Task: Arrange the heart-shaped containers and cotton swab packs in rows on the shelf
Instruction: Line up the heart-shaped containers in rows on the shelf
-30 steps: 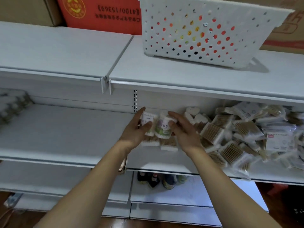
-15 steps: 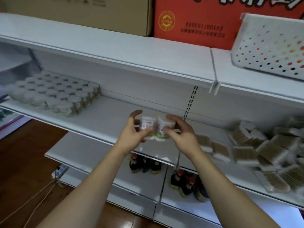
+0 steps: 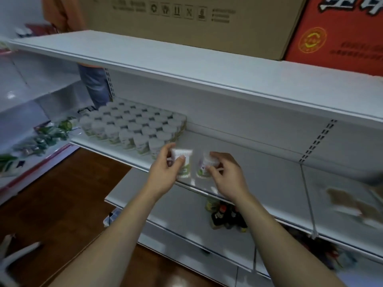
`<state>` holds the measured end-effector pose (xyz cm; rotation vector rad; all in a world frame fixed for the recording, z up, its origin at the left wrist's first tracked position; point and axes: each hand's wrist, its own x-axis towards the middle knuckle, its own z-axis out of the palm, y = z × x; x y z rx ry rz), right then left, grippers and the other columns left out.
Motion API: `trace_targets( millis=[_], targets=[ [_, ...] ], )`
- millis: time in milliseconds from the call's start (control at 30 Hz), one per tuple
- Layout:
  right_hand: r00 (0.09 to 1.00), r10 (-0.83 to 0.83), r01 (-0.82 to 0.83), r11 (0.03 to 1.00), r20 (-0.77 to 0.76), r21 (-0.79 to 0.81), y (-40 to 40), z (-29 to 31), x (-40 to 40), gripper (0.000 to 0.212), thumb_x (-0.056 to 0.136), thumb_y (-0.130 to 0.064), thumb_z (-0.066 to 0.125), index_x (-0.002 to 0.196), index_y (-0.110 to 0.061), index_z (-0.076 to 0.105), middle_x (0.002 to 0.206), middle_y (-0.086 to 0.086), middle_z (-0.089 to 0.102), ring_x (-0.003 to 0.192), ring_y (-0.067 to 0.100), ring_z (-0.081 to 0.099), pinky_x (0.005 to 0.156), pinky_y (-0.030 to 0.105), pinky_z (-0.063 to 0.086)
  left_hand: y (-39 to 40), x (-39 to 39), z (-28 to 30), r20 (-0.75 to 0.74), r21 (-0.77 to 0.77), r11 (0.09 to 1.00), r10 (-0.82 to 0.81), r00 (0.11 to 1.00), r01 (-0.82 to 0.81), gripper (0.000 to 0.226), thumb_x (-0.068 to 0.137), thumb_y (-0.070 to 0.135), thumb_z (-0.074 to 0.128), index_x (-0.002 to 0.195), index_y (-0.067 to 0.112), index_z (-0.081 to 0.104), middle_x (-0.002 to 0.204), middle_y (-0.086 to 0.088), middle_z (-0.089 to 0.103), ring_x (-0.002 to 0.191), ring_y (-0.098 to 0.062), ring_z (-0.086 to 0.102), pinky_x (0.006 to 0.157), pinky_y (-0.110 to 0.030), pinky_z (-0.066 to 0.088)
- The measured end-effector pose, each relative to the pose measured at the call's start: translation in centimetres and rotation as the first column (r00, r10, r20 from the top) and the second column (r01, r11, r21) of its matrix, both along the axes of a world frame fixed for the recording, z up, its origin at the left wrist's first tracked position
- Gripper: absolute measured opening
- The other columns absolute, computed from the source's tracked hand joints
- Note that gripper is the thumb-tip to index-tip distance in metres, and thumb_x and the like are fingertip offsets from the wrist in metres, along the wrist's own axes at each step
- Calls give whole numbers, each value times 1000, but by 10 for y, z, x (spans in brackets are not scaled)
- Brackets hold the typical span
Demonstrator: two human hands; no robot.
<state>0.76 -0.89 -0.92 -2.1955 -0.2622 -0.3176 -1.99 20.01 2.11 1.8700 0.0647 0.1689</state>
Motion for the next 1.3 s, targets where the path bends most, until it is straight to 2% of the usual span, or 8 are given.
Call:
trace_targets(
  millis=[167, 400, 567, 667, 800, 933, 1033, 1300],
  targets=[
    [1000, 0, -1, 997, -7, -78, 36, -12, 63, 35, 94, -20, 65, 129, -19, 61, 129, 2, 53, 93, 16, 63, 89, 30, 51, 37, 40, 9, -22, 19, 999, -43, 999, 43, 40, 97, 37, 61, 135, 34, 47, 118, 8, 59, 106, -13, 63, 92, -43, 56],
    [996, -42, 56, 983, 81, -175, 54, -44, 137, 26, 90, -11, 66, 116, -12, 64, 124, 10, 52, 92, 33, 64, 79, 46, 55, 54, 106, 11, 16, 63, 995, -75, 997, 73, 42, 93, 38, 67, 132, 32, 51, 119, 1, 60, 97, -16, 67, 80, -42, 59],
    [978, -105, 162, 926, 179, -341, 69, -55, 158, 34, 88, -6, 65, 122, -11, 66, 140, 21, 50, 111, 42, 61, 83, 48, 55, 61, 140, 4, 7, 113, 990, -82, 997, 81, 41, 92, 40, 67, 129, 33, 52, 107, 12, 57, 93, -7, 64, 66, -19, 49],
    [954, -163, 272, 819, 251, -506, 71, -52, 167, 53, 75, -2, 70, 126, -17, 66, 126, 22, 55, 102, 44, 59, 73, 49, 57, 61, 155, 6, 7, 128, 986, -109, 994, 107, 41, 93, 42, 66, 130, 35, 50, 103, 22, 53, 90, 4, 59, 66, -12, 44],
    [963, -214, 267, 712, 162, -649, 80, -46, 175, 68, 74, -4, 65, 141, -16, 54, 112, 19, 56, 96, 41, 56, 70, 45, 54, 63, 168, 5, 17, 95, 983, -159, 987, 157, 43, 94, 40, 65, 133, 33, 50, 107, 17, 53, 91, 2, 59, 77, -27, 53],
    [959, -284, 205, 655, 15, -728, 91, -36, 187, 72, 90, -14, 50, 157, -22, 23, 138, 13, 44, 124, 36, 42, 92, 44, 47, 73, 180, 4, 41, 81, 977, -199, 979, 195, 44, 94, 41, 64, 135, 32, 50, 105, 23, 51, 91, 1, 59, 77, -26, 50],
    [947, -319, 190, 651, -38, -735, 99, -30, 195, 75, 91, -15, 48, 158, -22, 14, 148, 8, 36, 132, 33, 35, 98, 46, 45, 84, 188, 3, 65, 92, 975, -210, 976, 204, 46, 94, 40, 65, 136, 28, 50, 106, 14, 54, 93, -7, 61, 80, -32, 52],
    [926, -362, 186, 678, -104, -711, 109, -33, 201, 83, 91, -15, 50, 159, -21, 3, 150, 11, 33, 127, 36, 39, 96, 47, 44, 100, 203, -3, 61, 115, 958, -270, 961, 262, 47, 93, 40, 65, 136, 28, 50, 102, 22, 54, 94, -10, 62, 82, -38, 56]
  ],
)
